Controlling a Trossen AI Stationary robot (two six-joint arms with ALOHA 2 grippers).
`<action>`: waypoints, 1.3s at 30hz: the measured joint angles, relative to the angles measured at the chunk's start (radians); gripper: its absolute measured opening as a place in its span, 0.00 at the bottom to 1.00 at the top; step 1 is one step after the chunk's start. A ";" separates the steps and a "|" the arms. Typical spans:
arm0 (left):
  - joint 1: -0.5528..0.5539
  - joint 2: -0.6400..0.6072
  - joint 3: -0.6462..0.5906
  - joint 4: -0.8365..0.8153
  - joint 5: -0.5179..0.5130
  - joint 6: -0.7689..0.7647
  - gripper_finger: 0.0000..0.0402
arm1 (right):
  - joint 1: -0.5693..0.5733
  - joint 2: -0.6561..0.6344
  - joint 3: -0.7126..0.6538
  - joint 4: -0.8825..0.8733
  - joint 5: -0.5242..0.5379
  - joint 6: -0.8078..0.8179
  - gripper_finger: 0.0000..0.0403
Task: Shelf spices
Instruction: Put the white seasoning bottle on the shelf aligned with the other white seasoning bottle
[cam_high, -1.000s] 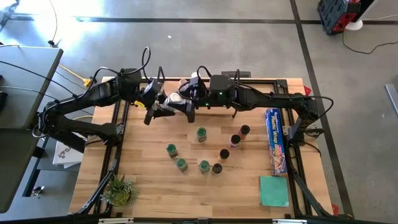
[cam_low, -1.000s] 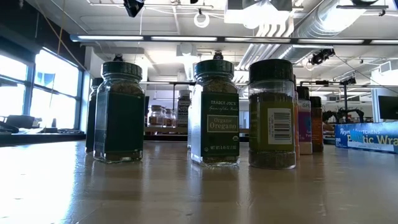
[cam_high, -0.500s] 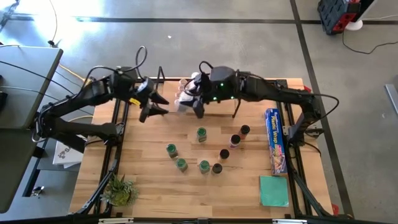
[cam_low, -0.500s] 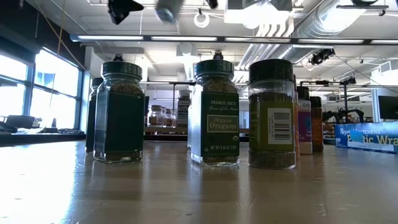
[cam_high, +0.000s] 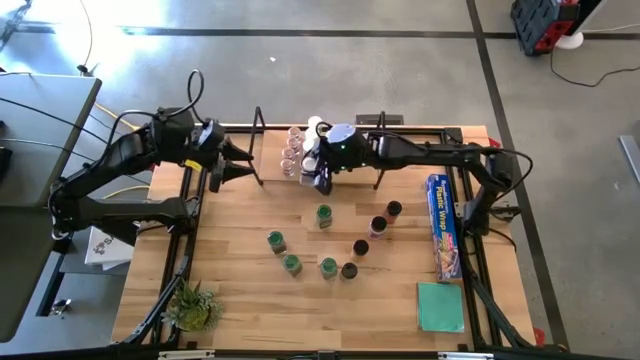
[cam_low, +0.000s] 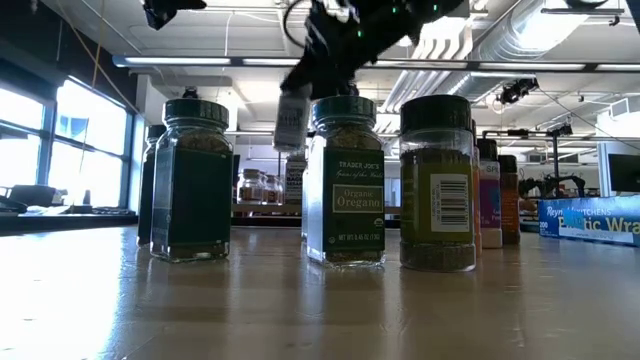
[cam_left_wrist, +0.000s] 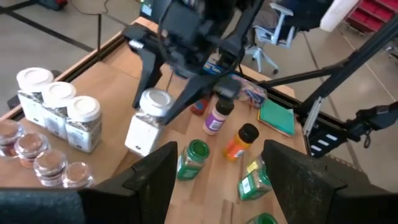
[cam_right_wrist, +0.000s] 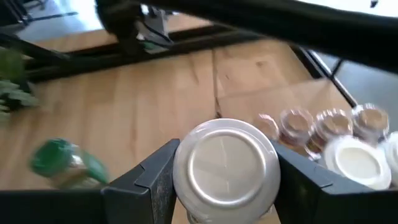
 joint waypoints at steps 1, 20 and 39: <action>0.000 -0.001 0.000 -0.002 -0.006 -0.007 0.58 | -0.014 0.008 -0.015 0.012 0.000 0.001 0.48; -0.004 0.001 -0.001 -0.014 -0.029 -0.052 0.58 | -0.063 0.108 -0.038 0.036 0.004 -0.061 0.53; -0.004 0.001 -0.001 -0.013 -0.029 -0.052 0.58 | -0.063 0.123 -0.037 0.049 0.045 -0.224 0.54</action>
